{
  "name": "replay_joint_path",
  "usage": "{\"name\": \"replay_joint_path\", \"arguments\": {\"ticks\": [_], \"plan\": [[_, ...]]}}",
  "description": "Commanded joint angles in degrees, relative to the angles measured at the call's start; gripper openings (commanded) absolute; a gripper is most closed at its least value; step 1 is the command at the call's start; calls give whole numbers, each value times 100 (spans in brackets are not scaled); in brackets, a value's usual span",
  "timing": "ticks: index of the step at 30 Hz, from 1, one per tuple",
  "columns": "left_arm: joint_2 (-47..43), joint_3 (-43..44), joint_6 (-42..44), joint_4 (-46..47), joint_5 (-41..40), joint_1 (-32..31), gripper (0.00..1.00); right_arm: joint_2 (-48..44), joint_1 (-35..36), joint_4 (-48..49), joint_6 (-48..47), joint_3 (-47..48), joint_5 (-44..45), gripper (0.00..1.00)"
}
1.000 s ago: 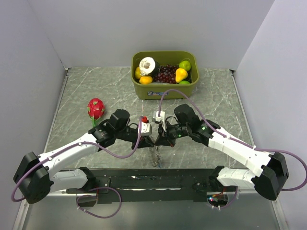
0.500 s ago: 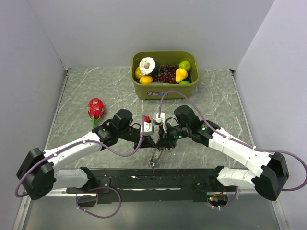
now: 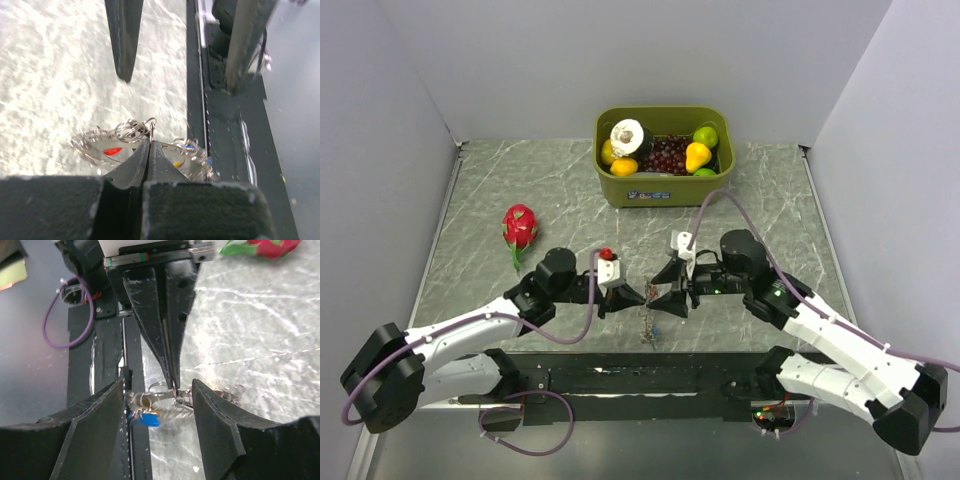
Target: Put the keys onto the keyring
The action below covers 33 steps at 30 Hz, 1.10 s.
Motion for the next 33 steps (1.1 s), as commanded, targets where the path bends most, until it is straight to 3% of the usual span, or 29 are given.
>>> {"name": "replay_joint_path", "arguments": {"ticks": [1, 6, 13, 26, 29, 30, 33], "plan": [[-420, -362, -756, 2012, -256, -30, 1, -343, -219, 572, 167, -164, -193, 64], [-710, -890, -1055, 3286, -213, -30, 1, -492, -474, 817, 211, -358, -764, 58], [-869, -1171, -1152, 4026, -54, -30, 1, -466, -729, 1038, 299, -454, -1415, 55], [-649, -1049, -1337, 4590, 403, -30, 1, -212, -730, 1293, 449, -454, -1635, 50], [-640, -1031, -1319, 4555, 403, -30, 1, -133, -730, 1284, 475, -428, -1644, 41], [-667, -1022, -1311, 4564, 377, -30, 1, -106, -730, 1275, 484, -428, -1653, 32], [-719, -1049, -1302, 4546, 333, -30, 1, -18, -738, 1205, 466, -393, -1679, 17]]}}
